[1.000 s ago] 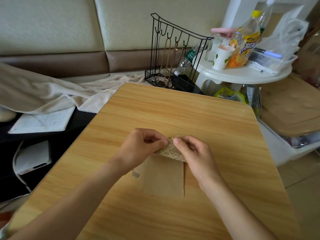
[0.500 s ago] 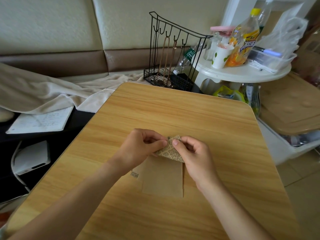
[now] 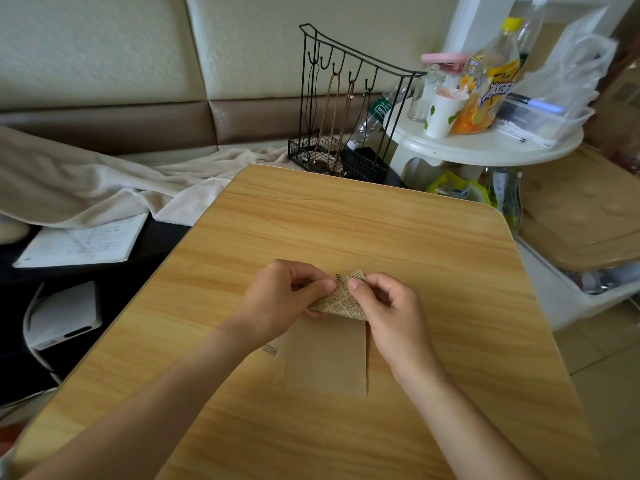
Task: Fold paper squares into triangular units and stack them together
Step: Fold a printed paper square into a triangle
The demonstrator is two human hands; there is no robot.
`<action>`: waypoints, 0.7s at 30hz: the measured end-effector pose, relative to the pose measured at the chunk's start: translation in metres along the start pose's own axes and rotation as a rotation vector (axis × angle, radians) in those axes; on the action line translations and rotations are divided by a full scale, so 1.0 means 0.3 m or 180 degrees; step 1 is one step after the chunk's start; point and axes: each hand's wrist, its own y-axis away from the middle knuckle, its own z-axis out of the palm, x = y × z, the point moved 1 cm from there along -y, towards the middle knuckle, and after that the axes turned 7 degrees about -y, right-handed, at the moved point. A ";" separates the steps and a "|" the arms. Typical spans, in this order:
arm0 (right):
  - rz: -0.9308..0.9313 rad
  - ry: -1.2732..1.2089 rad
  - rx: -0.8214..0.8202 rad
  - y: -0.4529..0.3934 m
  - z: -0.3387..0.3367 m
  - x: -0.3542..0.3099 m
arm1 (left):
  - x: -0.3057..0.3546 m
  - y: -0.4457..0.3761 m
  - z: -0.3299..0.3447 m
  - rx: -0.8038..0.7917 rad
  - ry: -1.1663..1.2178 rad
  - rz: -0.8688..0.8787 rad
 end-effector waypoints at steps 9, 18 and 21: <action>-0.0125 0.0169 0.0181 0.002 -0.004 0.009 | -0.013 -0.003 -0.035 -0.0047 -0.0270 -0.0196; -0.0105 0.0223 0.0350 0.010 -0.002 0.011 | -0.015 -0.001 -0.032 -0.0050 -0.0458 -0.0027; -0.0103 0.0238 0.0337 0.013 -0.001 0.009 | -0.022 -0.003 -0.046 -0.0123 -0.0300 -0.0145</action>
